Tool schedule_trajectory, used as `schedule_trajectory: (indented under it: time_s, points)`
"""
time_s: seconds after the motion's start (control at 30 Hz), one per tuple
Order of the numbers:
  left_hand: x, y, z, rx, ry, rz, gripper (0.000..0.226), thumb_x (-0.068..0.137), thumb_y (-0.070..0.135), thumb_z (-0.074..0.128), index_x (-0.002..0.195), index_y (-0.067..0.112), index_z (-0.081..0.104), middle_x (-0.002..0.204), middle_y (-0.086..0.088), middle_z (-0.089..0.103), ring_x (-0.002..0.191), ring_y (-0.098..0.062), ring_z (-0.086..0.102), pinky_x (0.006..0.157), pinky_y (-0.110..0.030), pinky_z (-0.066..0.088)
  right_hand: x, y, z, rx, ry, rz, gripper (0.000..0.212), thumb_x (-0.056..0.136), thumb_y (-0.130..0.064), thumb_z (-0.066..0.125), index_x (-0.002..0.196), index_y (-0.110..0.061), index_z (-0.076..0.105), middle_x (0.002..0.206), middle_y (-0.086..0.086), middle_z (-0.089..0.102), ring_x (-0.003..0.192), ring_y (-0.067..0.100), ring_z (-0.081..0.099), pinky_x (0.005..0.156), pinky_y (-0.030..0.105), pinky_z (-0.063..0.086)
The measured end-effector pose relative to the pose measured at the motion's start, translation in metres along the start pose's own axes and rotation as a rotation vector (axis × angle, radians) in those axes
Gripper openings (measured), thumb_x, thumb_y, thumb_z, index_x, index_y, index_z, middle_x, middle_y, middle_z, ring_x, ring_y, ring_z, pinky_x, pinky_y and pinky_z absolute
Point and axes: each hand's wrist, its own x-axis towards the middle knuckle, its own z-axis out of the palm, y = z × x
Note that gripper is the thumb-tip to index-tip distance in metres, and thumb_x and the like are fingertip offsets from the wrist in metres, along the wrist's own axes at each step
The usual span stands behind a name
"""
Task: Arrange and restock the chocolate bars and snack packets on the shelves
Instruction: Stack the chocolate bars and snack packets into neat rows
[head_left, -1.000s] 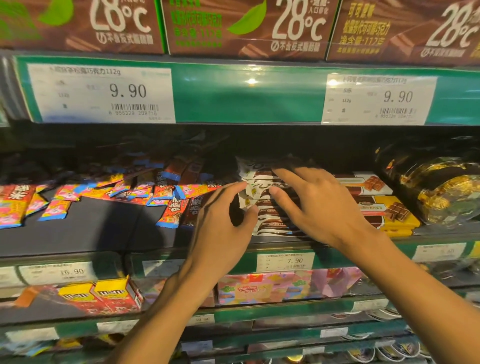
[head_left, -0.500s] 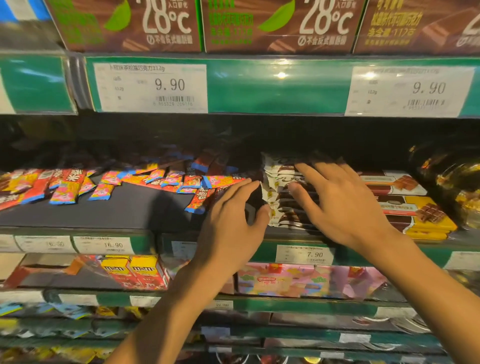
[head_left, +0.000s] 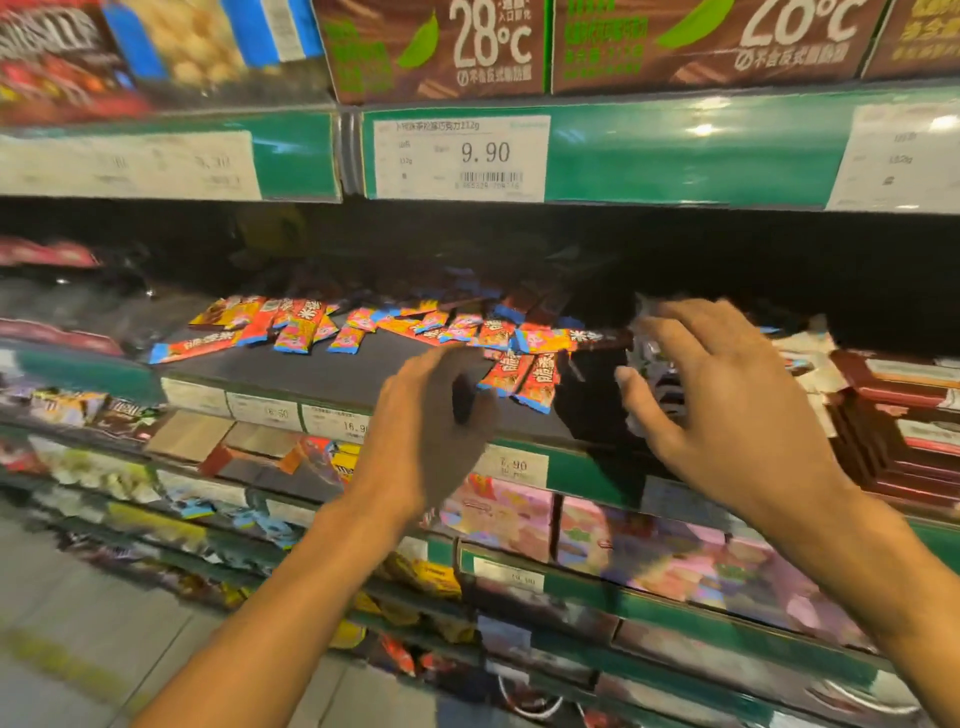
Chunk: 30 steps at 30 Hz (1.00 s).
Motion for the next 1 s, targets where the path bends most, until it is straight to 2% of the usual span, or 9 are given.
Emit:
schedule_trajectory:
  time_s: [0.1,0.27,0.33,0.4,0.5,0.57,0.63,0.87,1.0]
  points:
    - [-0.002,-0.022,-0.013,0.062,-0.014,0.013,0.028,0.084,0.031,0.053,0.107,0.017,0.064,0.099,-0.001,0.066,0.091,-0.025,0.061,0.078,-0.045,0.053,0.001,-0.024,0.006,0.072,-0.004,-0.024,0.037,0.092,-0.031,0.061,0.122,-0.009,0.062,0.128,0.012,0.060,0.124,0.030,0.051,0.113,0.038,0.032]
    - [0.000,-0.078,-0.032,0.004,-0.031,-0.029,0.038,0.087,0.035,0.056,0.120,0.016,0.062,0.092,0.003,0.063,0.081,-0.016,0.065,0.077,-0.040,0.057,0.009,-0.068,0.024,0.087,-0.049,-0.011,0.034,0.091,-0.033,0.061,0.118,-0.013,0.062,0.115,0.006,0.064,0.108,0.026,0.056,0.093,0.035,0.045]
    - [0.006,-0.105,-0.042,0.003,-0.002,-0.015,0.036,0.087,0.039,0.058,0.116,0.018,0.064,0.086,0.004,0.062,0.075,-0.013,0.066,0.073,-0.036,0.058,0.016,-0.087,0.036,0.066,-0.113,0.033,0.036,0.091,-0.038,0.059,0.121,-0.017,0.060,0.114,0.004,0.064,0.107,0.026,0.058,0.083,0.035,0.049]
    - [0.016,-0.136,-0.054,0.130,0.053,0.049,0.033,0.085,0.040,0.057,0.107,0.017,0.066,0.084,0.003,0.063,0.074,-0.015,0.066,0.071,-0.035,0.057,0.025,-0.105,0.048,0.072,-0.172,0.090,0.039,0.092,-0.043,0.056,0.125,-0.021,0.057,0.116,0.001,0.062,0.108,0.026,0.058,0.078,0.035,0.052]
    - [0.041,-0.182,-0.073,0.398,0.081,0.049,0.049,0.088,0.049,0.042,0.115,0.014,0.064,0.098,-0.004,0.064,0.098,-0.025,0.063,0.080,-0.040,0.053,0.041,-0.132,0.064,0.096,-0.225,0.108,0.036,0.091,-0.043,0.058,0.121,-0.023,0.055,0.110,-0.001,0.061,0.104,0.027,0.057,0.075,0.038,0.051]
    - [0.058,-0.213,-0.080,0.435,0.035,0.039,0.060,0.090,0.052,0.035,0.126,0.012,0.060,0.117,-0.012,0.062,0.112,-0.032,0.057,0.088,-0.046,0.049,0.050,-0.151,0.074,0.098,-0.246,0.112,0.031,0.091,-0.042,0.059,0.115,-0.023,0.055,0.106,-0.001,0.059,0.100,0.027,0.057,0.075,0.037,0.048]
    - [0.069,-0.231,-0.080,0.415,-0.037,0.068,0.063,0.093,0.054,0.032,0.128,0.012,0.062,0.122,-0.014,0.064,0.116,-0.036,0.056,0.093,-0.049,0.046,0.058,-0.169,0.083,0.097,-0.241,0.137,0.033,0.092,-0.041,0.060,0.118,-0.022,0.055,0.111,-0.001,0.060,0.104,0.026,0.054,0.076,0.033,0.041]
    - [0.053,-0.217,-0.072,0.410,-0.120,0.138,0.064,0.094,0.058,0.014,0.129,0.031,0.060,0.135,0.004,0.058,0.131,-0.027,0.040,0.105,-0.048,0.020,0.086,-0.213,0.104,0.188,-0.243,0.163,0.040,0.095,-0.042,0.057,0.129,-0.023,0.052,0.120,0.000,0.060,0.113,0.023,0.052,0.086,0.034,0.044]
    - [0.038,-0.208,-0.073,0.305,-0.159,0.191,0.055,0.098,0.053,0.018,0.125,0.032,0.062,0.126,0.005,0.060,0.124,-0.025,0.042,0.100,-0.048,0.028,0.110,-0.226,0.121,0.278,-0.249,0.133,0.031,0.097,-0.032,0.056,0.126,-0.021,0.056,0.119,-0.001,0.062,0.110,0.021,0.056,0.088,0.032,0.046]
